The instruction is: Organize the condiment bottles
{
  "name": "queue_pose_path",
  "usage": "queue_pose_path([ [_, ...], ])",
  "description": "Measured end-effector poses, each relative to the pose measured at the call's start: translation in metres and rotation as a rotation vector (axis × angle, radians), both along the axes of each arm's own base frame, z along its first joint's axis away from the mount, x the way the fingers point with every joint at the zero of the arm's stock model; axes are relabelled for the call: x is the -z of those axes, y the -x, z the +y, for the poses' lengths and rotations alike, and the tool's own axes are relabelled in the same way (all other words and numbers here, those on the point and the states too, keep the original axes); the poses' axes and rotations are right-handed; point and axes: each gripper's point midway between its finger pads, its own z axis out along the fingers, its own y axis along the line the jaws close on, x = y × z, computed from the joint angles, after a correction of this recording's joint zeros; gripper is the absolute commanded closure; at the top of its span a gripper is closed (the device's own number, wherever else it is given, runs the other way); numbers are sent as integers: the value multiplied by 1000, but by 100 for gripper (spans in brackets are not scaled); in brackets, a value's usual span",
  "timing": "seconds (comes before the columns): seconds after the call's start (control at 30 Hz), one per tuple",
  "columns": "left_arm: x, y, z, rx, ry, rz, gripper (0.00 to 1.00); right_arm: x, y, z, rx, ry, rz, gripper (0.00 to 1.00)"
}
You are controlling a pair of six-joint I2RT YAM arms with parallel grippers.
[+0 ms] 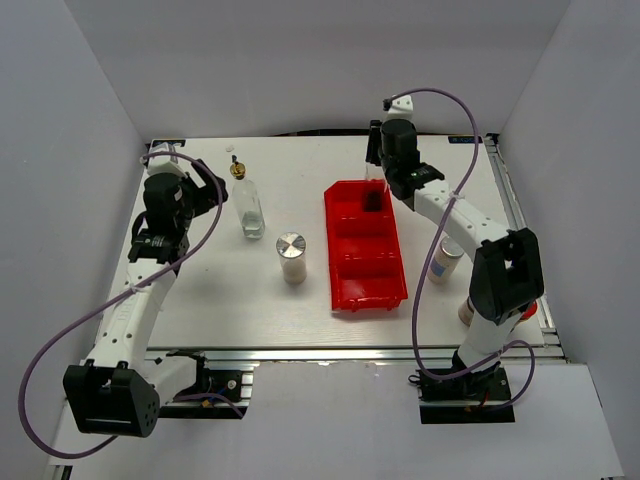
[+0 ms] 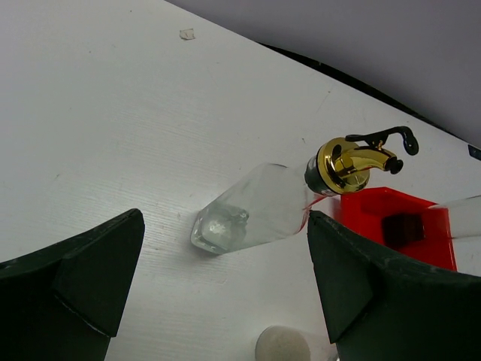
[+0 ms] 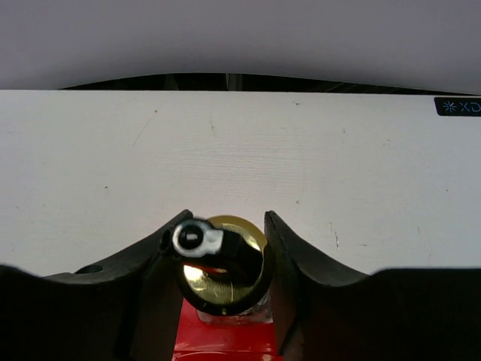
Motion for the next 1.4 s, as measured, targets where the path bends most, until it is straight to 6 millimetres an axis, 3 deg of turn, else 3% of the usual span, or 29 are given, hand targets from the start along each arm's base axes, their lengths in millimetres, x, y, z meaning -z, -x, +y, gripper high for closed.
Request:
queue_pose_path([
  [0.2, -1, 1, -16, 78, -44, -9, 2, -16, 2, 2, 10, -46, -44, 11],
  [0.4, -3, -2, -42, 168, -94, -9, 2, -50, 11, -2, 10, -82, -109, 11],
  [0.53, 0, -18, -48, 174, -122, 12, 2, -69, 19, -6, 5, -94, -137, 11],
  [0.63, 13, -31, -50, 172, -153, 38, 2, -82, 30, -8, -17, -89, -140, 11],
  [0.87, 44, -62, -57, 165, -227, 96, 8, -147, 85, -14, -147, -124, -232, 11],
  [1.0, 46, -69, -64, 148, -265, 78, 19, -176, 124, -26, -194, -151, -289, 11],
  [1.13, 34, -75, -67, 110, -270, 20, 31, -177, 154, -38, -211, -160, -306, 10],
  [1.17, 32, -76, -67, 101, -270, 8, 43, -174, 159, -41, -211, -159, -303, 11],
  [1.37, 27, -79, -61, 60, -279, -13, 79, -146, 178, -51, -210, -143, -247, 11],
  [1.4, 27, -79, -60, 57, -280, -13, 91, -141, 181, -53, -207, -146, -238, 11],
])
